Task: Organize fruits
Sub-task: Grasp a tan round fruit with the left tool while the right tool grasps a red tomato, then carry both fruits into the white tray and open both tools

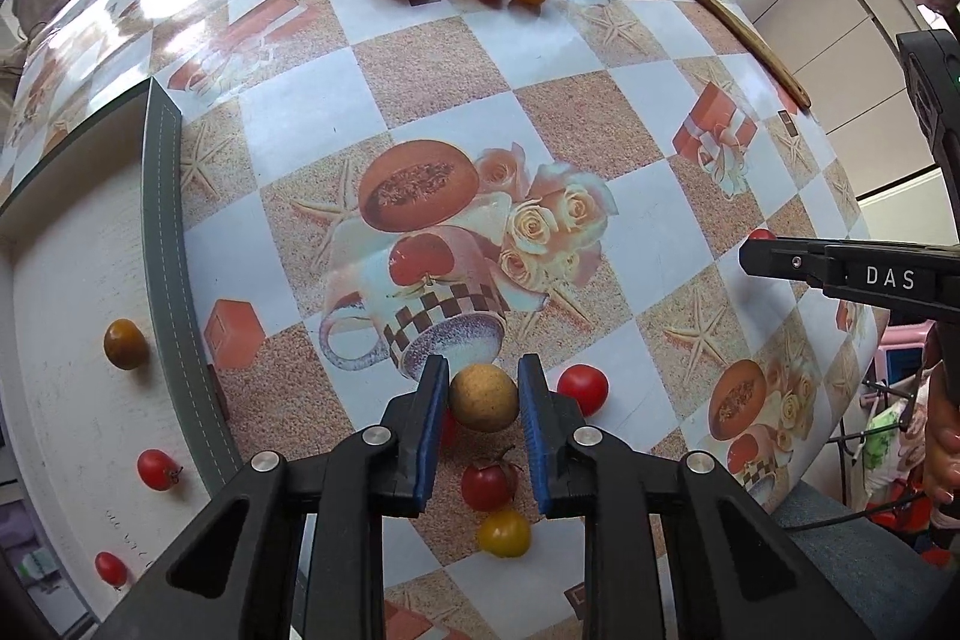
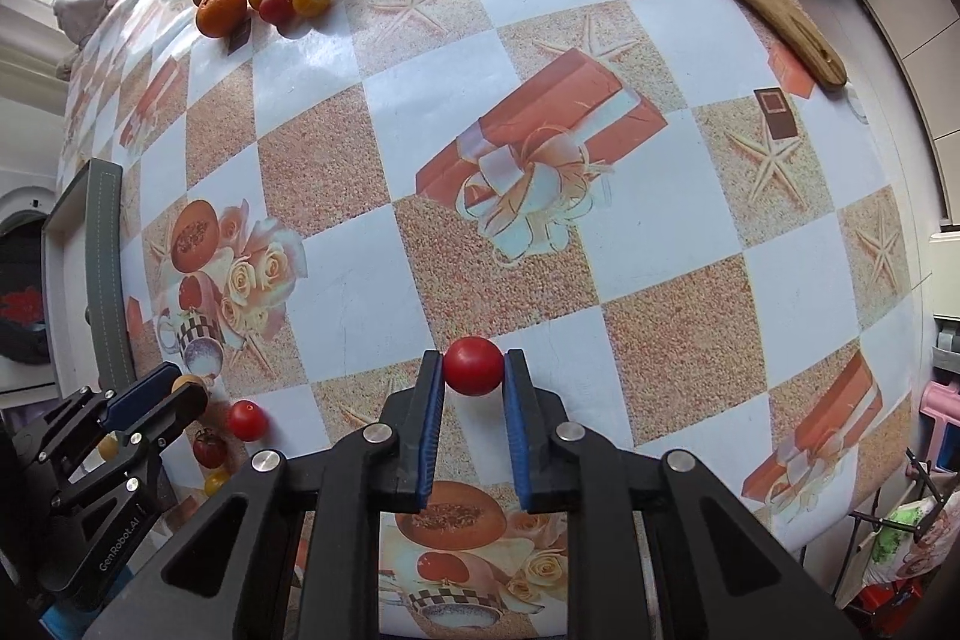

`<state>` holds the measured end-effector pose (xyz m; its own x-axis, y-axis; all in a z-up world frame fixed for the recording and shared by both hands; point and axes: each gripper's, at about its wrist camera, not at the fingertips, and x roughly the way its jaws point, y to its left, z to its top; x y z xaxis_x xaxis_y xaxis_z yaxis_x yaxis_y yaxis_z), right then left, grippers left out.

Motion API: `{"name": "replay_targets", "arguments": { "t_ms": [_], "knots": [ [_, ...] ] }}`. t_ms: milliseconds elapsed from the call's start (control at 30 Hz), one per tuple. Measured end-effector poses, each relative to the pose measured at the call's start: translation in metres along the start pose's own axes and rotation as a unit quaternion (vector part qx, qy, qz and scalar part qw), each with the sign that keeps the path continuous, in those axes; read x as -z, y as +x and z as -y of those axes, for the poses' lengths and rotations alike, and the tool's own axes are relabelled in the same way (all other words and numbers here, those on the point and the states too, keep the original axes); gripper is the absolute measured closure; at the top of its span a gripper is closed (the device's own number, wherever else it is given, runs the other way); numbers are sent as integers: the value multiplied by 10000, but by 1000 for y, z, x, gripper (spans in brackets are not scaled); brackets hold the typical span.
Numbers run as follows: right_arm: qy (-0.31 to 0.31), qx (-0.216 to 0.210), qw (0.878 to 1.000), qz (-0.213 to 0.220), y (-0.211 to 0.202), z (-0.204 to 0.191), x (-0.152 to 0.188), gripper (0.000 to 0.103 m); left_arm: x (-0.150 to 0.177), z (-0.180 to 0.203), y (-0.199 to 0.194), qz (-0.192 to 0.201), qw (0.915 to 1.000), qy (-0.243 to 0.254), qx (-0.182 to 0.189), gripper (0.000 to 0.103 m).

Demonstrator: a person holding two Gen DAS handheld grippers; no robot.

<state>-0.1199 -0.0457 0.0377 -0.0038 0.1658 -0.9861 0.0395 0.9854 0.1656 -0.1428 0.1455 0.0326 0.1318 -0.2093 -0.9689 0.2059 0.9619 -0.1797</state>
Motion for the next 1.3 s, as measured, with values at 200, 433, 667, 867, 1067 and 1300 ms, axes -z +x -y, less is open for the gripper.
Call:
{"name": "replay_targets", "arguments": {
  "t_ms": [200,433,667,867,1067,1300],
  "knots": [
    [-82,-92,9999,66,-18,2,-5,82,2,-8,-14,144,9998,-105,16,78],
    [-303,-203,9992,139,-28,-17,0,82,8,-24,-35,393,9987,-335,5,78],
    [-655,-326,9972,147,-34,-51,0,82,22,-51,-55,622,9958,-669,-86,78],
    [-1135,-443,9925,107,-30,-100,-4,82,40,-79,-70,788,9908,-1077,-240,78],
    [-1725,-578,9833,33,-28,-151,-1,82,64,-114,-81,903,9818,-1606,-453,78],
    [-2317,-782,9696,-99,-19,-209,4,82,90,-157,-87,977,9682,-2176,-750,78]
  ]
}}
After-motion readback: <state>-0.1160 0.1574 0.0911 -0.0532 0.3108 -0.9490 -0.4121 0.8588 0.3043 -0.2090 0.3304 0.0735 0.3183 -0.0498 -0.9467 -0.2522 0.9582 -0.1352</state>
